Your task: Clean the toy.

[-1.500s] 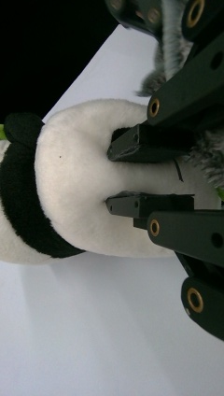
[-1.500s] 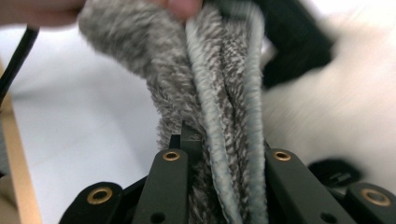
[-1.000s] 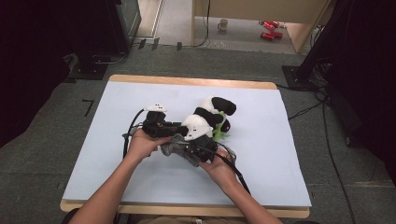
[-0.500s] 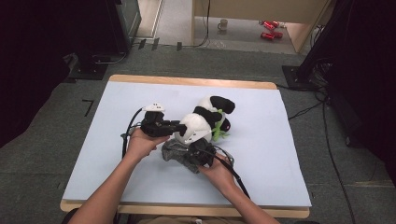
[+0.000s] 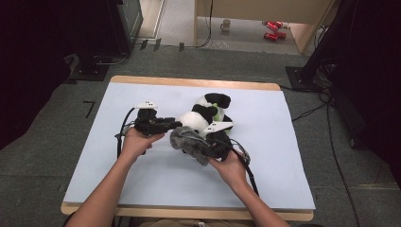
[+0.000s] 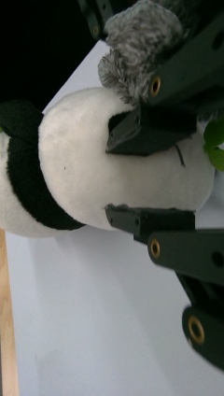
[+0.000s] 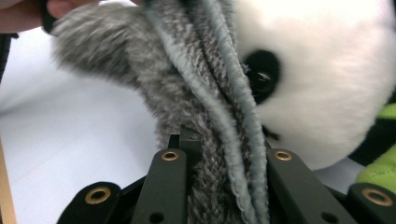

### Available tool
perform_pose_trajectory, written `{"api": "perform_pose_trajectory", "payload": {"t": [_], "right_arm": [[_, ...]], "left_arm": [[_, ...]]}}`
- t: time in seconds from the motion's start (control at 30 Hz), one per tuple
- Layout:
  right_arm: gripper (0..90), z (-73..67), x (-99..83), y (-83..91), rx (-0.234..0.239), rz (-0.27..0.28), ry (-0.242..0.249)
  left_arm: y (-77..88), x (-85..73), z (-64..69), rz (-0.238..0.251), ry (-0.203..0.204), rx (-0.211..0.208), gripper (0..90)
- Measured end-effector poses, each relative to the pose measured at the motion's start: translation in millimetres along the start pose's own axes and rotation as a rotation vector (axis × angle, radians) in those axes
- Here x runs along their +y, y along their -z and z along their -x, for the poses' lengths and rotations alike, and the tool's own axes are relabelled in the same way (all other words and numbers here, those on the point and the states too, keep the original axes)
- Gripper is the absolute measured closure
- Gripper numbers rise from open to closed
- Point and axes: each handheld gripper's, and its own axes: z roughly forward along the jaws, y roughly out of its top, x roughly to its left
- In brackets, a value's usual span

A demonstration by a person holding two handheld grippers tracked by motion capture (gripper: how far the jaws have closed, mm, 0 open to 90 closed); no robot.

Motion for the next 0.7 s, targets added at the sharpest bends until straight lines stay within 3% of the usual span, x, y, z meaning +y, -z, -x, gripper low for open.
{"api": "perform_pose_trajectory", "payload": {"t": [0.13,0.27,0.43,0.57,0.7], "right_arm": [[77.3,3.9,-2.3,-4.8,0.017,0.011,0.004],[76.5,3.9,-0.7,-4.1,0.032,-0.009,0.002],[76.7,3.2,0.0,-5.6,0.056,-0.030,0.008],[76.8,-0.1,-2.5,-8.7,0.048,-0.061,0.035],[76.8,0.5,-4.0,-6.4,0.044,-0.077,0.050]], "left_arm": [[8.5,2.5,-2.4,0.032,-0.020,0.024,43.4],[10.5,7.5,-3.5,0.074,0.046,-0.050,35.2],[-8.4,11.0,10.4,0.013,0.004,-0.083,31.4],[-20.6,10.9,16.6,-0.031,-0.078,-0.010,28.5],[-27.9,8.3,12.8,-0.049,-0.076,-0.029,23.6]]}}
